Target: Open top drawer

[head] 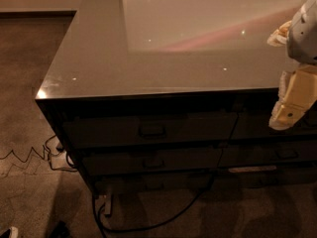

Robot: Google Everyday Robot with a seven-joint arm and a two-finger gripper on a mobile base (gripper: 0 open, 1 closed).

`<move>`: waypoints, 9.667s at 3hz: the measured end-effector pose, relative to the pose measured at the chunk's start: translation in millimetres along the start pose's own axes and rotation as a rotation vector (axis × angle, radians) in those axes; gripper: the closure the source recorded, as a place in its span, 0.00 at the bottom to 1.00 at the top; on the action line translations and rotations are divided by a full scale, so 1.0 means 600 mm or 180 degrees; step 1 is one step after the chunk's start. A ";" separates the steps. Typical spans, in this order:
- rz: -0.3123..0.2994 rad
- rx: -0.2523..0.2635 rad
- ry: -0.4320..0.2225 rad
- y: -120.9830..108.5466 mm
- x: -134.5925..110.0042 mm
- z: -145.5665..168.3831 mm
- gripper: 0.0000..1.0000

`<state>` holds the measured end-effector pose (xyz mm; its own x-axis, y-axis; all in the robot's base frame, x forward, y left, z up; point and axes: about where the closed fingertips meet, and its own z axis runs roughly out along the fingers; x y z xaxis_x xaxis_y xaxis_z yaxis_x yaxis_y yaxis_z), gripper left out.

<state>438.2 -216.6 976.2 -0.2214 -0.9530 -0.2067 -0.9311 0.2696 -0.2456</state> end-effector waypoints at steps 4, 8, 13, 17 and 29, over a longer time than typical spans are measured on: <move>-0.0689 -0.0361 -0.0156 0.057 -0.051 0.096 0.00; -0.1171 -0.0861 0.0071 0.091 -0.056 0.245 0.00; -0.1860 -0.0524 -0.0015 0.067 -0.091 0.294 0.00; -0.1687 -0.0596 -0.0292 0.082 -0.069 0.362 0.00; -0.1071 -0.0518 -0.0836 -0.034 -0.109 0.602 0.00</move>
Offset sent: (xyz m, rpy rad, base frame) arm 0.0000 0.0079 -0.0146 0.0050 0.0379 0.0347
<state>576.1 -109.7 652.9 0.1625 -0.9109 -0.3792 -0.9768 -0.0941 -0.1926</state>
